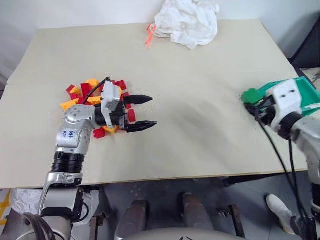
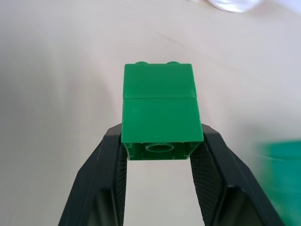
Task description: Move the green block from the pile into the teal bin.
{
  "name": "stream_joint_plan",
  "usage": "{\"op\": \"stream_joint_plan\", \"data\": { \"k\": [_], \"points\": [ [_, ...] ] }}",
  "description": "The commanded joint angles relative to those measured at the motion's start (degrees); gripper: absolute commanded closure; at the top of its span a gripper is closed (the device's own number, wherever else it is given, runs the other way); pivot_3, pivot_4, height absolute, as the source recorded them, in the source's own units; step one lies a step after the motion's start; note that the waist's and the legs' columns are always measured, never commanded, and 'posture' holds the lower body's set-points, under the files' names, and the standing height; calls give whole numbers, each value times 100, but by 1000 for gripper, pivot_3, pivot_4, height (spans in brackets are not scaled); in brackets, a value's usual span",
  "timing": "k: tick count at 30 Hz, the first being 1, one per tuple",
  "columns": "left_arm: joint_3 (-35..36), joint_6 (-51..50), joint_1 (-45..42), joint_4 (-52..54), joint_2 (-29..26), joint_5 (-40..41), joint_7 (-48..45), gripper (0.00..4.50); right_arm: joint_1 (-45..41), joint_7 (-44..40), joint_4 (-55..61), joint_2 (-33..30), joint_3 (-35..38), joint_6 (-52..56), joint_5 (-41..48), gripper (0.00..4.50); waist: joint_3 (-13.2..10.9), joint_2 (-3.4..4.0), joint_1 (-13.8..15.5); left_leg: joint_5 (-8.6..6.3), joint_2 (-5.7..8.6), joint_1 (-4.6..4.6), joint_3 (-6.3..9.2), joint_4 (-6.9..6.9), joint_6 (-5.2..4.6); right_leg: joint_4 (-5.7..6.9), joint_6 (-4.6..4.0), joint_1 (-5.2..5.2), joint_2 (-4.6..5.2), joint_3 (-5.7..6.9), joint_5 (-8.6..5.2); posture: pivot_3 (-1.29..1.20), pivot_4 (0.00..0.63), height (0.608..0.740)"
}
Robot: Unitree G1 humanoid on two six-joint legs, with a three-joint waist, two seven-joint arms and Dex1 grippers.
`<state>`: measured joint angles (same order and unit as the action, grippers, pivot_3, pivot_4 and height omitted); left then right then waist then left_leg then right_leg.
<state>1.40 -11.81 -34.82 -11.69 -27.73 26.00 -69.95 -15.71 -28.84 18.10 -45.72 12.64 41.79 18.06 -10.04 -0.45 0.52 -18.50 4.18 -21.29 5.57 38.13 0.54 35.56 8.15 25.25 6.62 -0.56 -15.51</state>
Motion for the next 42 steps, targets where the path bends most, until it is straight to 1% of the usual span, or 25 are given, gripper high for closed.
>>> {"op": "stream_joint_plan", "data": {
  "k": [1, 3, 5, 9, 11, 12, 14, 15, 20, 21, 24, 25, 27, 29, 32, 35, 38, 40, 42],
  "points": [
    [-277, 389, -555, -431, 433, -267, 150, 0, -506, -322, -1168, -906, 251, -170, -411, 3046, -3, 6, -69, 0, -10, 5, -2, -6, 0, 1, -1, 0, -8, -2, 0, 0, 150, 740],
    [-369, 575, -825, -775, 665, -367, 139, 0, -988, -232, -2140, -1268, 106, -493, -786, 3046, -4, 8, -55, 1, 2, 2, -13, 3, -3, 5, 2, 6, 1, -9, 1, 0, 150, 740],
    [-396, 700, -944, -998, 766, -429, 87, 0, -1435, -150, -2890, -1354, -149, -870, -1061, 3046, -4, 7, -52, 6, 10, 0, -29, 2, -13, -3, 13, 4, 5, -16, 7, 0, 150, 740],
    [-355, 870, -1059, -1268, 811, -498, 129, 0, -2059, -43, -3765, -1187, -481, -1162, -1440, 1694, -4, 7, -119, 4, -8, 6, -61, -13, -10, -1, 10, 7, -8, -20, 8, 0, 150, 740],
    [-305, 862, -1028, -1277, 749, -487, 102, 0, -2161, -118, -3813, -1104, -507, -1232, -1438, 1058, -5, 7, -120, 4, -8, 1, -72, -14, -10, 3, 11, 12, -6, -22, 8, 0, 150, 740],
    [-275, 839, -998, -1256, 703, -479, 104, 0, -2173, -173, -3768, -1073, -507, -1251, -1410, 617, -5, 7, -117, 4, -6, -1, -75, -13, -11, 4, 13, 15, -2, -26, 9, 0, 150, 740],
    [-213, 785, -928, -1192, 617, -448, 133, 0, -2183, -228, -3695, -1025, -477, -1263, -1383, 98, -4, 7, -110, 3, -6, -6, -74, -10, -12, 4, 16, 20, -1, -31, 11, 0, 150, 740],
    [-187, 753, -882, -1142, 570, -428, 146, 0, -2166, -258, -3642, -1017, -455, -1256, -1372, 22, -4, 7, -102, 2, -6, -6, -72, -9, -13, 4, 18, 20, -1, -34, 12, 0, 150, 740],
    [-1, 489, -582, -746, 340, -344, 320, 0, -2052, -434, -3160, -963, -347, -1265, -1258, 22, -4, 7, -64, 0, -5, -5, -45, -6, -17, -1, 22, 20, -1, -42, 14, 0, 150, 740],
    [69, 352, -483, -604, 268, -327, 432, 0, -2001, -585, -2946, -918, -308, -1241, -1109, 22, -4, 7, -62, -1, -5, -5, -44, -6, -18, 0, 23, 20, -1, -42, 15, 0, 150, 740],
    [577, -104, 130, 8, -199, -49, 632, 0, -1652, -1474, -2026, -640, -282, -1241, -273, 22, -4, 7, -104, -4, -13, -4, -43, -8, -16, -2, 25, 20, -8, -46, 16, 0, 150, 740],
    [735, -243, 351, 191, -365, 46, 661, 0, -1532, -1733, -1833, -556, -297, -1273, -53, 22, -4, 7, -124, -8, -36, -1, -43, -8, -14, 0, 24, 20, -13, -48, 16, 0, 150, 740],
    [1027, -471, 805, 527, -687, 155, 756, 0, -1321, -2276, -1603, -415, -339, -1356, 338, 22, -4, 7, -137, -9, -41, -1, -43, -10, -14, -1, 24, 20, -14, -47, 16, 0, 150, 740],
    [1342, -590, 1256, 875, -917, 305, 829, 0, -1203, -2744, -1596, -346, -448, -1469, 531, 22, -4, 8, -140, -12, -40, -1, -43, -9, -19, -2, 24, 20, -11, -48, 16, 0, 150, 740],
    [2041, -652, 2007, 1187, -1264, 469, 971, 0, -1310, -3546, -2259, -241, -845, -2195, 384, 22, -5, 7, -117, -17, -32, -2, -45, 0, -28, -6, 28, 17, -4, -54, 18, 0, 150, 740],
    [2599, -486, 2522, 1051, -1411, 483, 1099, 0, -1604, -4139, -3150, -152, -1211, -3039, 55, 22, -5, 7, -71, -18, -32, 3, -49, 1, -29, -28, 28, 15, -5, -55, 19, 0, 150, 740],
    [2929, -335, 3013, 988, -1525, 494, 963, 0, -2014, -4377, -3947, 30, -1405, -3584, -179, 22, -5, 8, -70, -18, -33, 6, -55, -1, -28, -29, 27, 15, -6, -58, 19, 0, 150, 740],
    [3035, -245, 3178, 1005, -1558, 514, 898, 0, -2260, -4417, -4321, 151, -1453, -3794, -274, 22, -5, 8, -73, -19, -34, 6, -56, -4, -27, -32, 27, 16, -5, -59, 19, 0, 150, 740],
    [3106, 67, 3337, 1062, -1538, 428, 861, 0, -2411, -4432, -4539, 262, -1436, -3945, -318, 22, -5, 8, -70, -19, -34, 5, -55, -4, -27, -33, 27, 17, -4, -58, 19, 0, 150, 740]
  ]
}}
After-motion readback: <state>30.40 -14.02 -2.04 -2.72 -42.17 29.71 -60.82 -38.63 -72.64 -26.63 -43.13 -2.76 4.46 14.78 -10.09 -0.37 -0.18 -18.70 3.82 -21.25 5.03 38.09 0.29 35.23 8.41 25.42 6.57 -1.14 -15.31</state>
